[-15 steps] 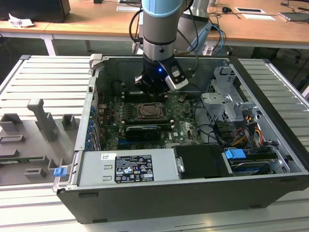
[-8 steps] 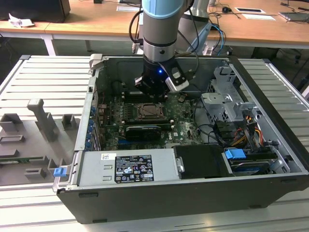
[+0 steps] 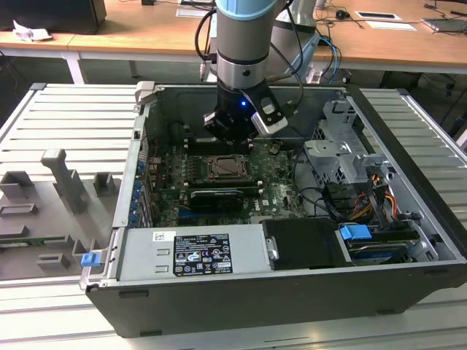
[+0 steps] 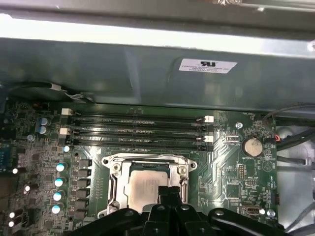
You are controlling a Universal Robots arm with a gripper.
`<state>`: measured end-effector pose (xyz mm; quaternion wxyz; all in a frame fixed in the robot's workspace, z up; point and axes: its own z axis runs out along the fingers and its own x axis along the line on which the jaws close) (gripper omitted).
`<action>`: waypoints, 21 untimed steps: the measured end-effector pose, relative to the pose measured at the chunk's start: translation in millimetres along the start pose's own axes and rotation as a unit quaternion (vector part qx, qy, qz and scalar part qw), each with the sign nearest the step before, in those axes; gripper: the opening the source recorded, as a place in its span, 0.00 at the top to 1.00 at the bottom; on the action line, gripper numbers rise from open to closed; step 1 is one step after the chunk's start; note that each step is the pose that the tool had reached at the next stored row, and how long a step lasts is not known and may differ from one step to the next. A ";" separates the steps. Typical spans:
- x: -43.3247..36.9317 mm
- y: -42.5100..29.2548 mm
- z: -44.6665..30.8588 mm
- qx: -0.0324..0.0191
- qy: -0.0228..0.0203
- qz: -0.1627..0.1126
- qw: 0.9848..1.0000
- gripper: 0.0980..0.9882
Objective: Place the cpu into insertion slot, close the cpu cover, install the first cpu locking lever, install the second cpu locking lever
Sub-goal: 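Install the second cpu locking lever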
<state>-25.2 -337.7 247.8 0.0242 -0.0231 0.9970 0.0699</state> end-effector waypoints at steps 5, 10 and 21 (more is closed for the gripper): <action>0.4 -6.8 -0.8 -0.001 0.000 0.000 1.000 0.99; 0.1 -10.7 -1.3 -0.001 0.003 0.000 1.000 0.99; 0.9 -25.3 -0.6 -0.002 0.009 0.001 1.000 0.99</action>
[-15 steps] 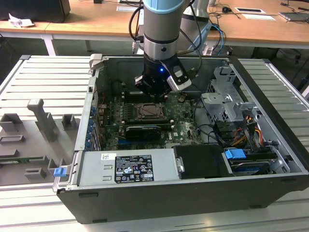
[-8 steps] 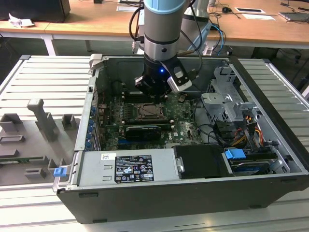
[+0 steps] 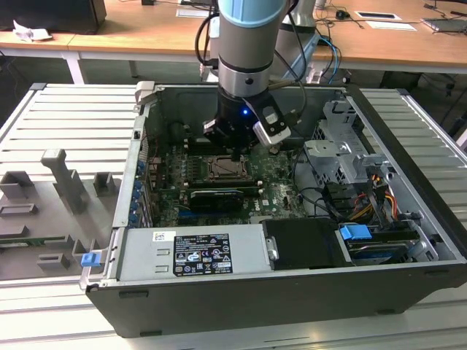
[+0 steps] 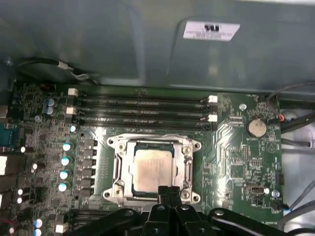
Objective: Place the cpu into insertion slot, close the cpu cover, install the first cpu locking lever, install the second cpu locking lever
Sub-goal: 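Install the second cpu locking lever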
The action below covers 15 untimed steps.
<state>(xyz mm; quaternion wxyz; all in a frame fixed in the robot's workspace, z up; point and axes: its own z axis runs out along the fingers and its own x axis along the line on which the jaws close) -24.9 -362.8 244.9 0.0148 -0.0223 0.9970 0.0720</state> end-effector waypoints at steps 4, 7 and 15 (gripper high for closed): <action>0.5 -6.8 3.2 -0.001 0.000 -0.001 1.000 0.99; 1.1 -10.4 4.2 -0.001 0.000 -0.002 1.000 0.99; 28.7 -24.8 5.3 -0.009 0.000 -0.004 1.000 0.99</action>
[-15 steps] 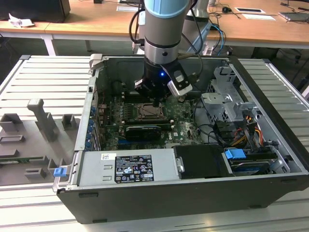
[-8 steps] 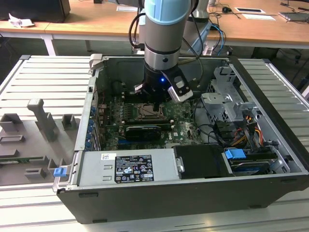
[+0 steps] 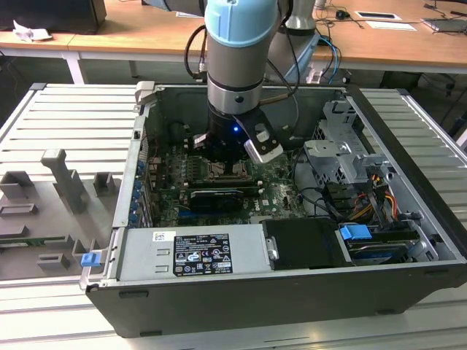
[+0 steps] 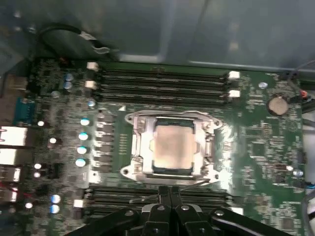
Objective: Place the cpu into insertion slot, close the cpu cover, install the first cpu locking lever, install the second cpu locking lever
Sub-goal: 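Install the second cpu locking lever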
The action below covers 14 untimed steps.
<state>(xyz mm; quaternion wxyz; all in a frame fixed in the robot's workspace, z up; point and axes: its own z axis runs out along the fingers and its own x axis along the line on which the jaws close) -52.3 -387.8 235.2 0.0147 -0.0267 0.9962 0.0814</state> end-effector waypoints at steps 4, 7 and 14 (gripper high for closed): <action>8.7 -0.6 6.3 -0.001 0.000 0.000 1.000 0.99; 10.3 -1.5 12.5 -0.002 0.000 0.000 1.000 0.99; 16.0 -5.1 17.6 -0.018 -0.002 -0.001 1.000 0.99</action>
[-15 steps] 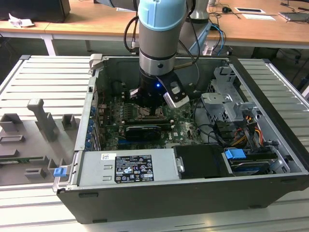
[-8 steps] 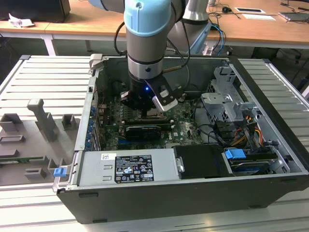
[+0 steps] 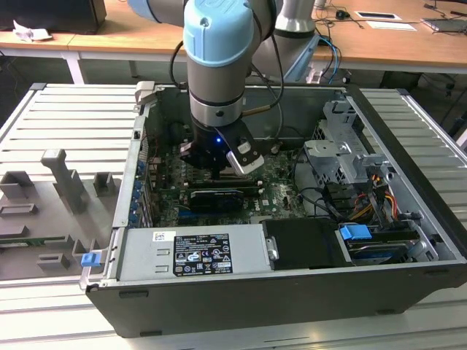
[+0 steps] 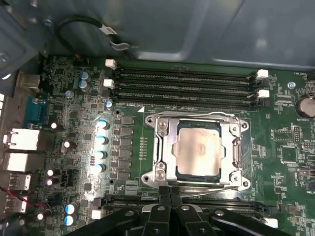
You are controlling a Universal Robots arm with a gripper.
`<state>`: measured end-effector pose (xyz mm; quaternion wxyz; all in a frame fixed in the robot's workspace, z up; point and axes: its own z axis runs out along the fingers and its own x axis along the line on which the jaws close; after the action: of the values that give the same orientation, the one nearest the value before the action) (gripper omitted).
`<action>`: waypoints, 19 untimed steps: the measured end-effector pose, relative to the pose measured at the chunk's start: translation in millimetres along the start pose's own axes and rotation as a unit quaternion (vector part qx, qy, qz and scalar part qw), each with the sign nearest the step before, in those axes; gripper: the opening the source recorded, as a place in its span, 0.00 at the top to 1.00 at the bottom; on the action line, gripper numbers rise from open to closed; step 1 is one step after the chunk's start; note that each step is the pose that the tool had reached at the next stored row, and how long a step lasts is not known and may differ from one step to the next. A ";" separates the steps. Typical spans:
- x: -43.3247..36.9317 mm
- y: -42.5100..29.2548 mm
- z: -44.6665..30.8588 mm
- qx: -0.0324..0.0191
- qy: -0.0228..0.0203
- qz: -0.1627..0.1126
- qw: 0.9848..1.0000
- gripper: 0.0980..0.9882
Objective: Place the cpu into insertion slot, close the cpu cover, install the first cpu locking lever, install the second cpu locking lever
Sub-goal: 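Install the second cpu locking lever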
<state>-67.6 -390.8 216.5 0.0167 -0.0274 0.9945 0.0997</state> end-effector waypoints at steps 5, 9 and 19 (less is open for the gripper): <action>5.3 -11.1 -0.8 -0.027 -0.002 0.001 1.000 0.99; 9.5 -16.4 -1.4 -0.036 -0.003 0.001 0.999 0.99; 15.1 -20.2 20.4 -0.051 -0.007 -0.002 0.999 0.99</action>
<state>-80.9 -407.2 191.9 0.0224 -0.0295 0.9879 0.1509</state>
